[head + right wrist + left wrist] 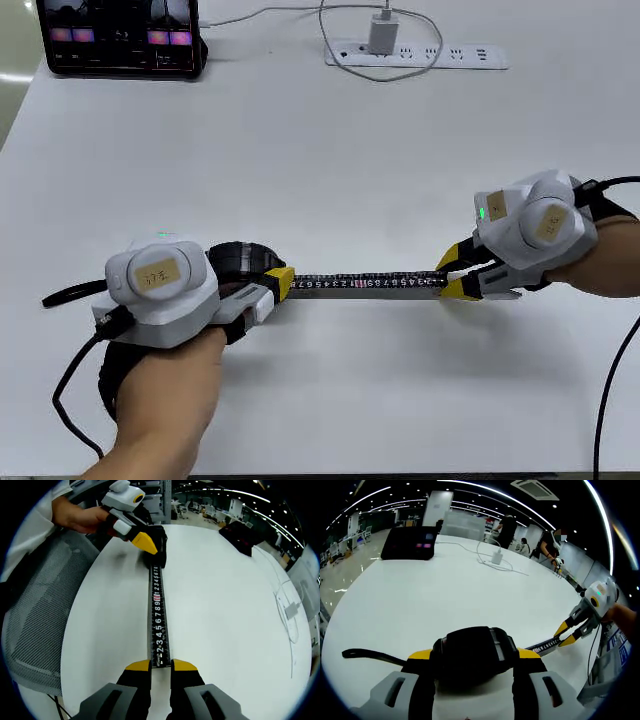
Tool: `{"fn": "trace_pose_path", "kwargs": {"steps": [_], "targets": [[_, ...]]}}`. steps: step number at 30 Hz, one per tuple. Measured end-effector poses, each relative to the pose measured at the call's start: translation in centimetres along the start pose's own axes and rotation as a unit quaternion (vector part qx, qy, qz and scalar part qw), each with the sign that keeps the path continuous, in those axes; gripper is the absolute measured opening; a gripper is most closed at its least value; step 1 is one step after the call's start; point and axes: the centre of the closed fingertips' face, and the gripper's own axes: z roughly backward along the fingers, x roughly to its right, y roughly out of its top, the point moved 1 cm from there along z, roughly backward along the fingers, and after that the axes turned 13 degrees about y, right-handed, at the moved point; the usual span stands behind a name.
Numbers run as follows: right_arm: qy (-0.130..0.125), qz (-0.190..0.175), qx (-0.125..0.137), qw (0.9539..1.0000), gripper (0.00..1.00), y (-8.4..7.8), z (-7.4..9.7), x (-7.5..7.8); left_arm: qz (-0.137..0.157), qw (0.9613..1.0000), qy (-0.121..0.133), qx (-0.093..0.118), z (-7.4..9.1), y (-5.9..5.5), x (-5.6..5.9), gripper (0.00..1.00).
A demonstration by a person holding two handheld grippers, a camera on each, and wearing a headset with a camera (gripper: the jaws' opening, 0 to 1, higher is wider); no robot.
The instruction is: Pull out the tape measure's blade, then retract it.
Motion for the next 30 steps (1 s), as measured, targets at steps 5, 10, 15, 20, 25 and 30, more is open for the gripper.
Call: {"fn": "trace_pose_path", "kwargs": {"steps": [5,10,15,20,25,30], "targets": [[0.003,0.004,0.0,1.0,0.1,0.5,-0.5,0.1,0.003,1.0,-0.001,-0.001,-0.1,0.0,0.0,0.58],[0.005,0.005,0.004,1.0,0.1,0.8,-0.5,0.3,0.004,1.0,-0.002,-0.001,-0.1,0.0,0.0,0.58],[0.007,0.004,0.006,1.0,0.1,1.0,-0.8,0.3,0.006,1.0,-0.004,-0.001,-0.1,0.0,0.0,0.58],[0.009,0.003,0.009,0.9999,0.1,1.4,-0.9,0.4,0.009,0.9999,-0.005,-0.001,-0.1,0.0,0.0,0.58],[0.012,0.0,0.012,0.9999,0.1,1.7,-1.1,0.6,0.013,0.9999,-0.007,-0.001,-0.1,0.0,-0.1,0.58],[0.014,0.003,0.019,0.9997,0.1,2.5,-1.3,0.6,0.018,0.9998,-0.008,-0.001,-0.1,0.1,-0.2,0.58]]}}
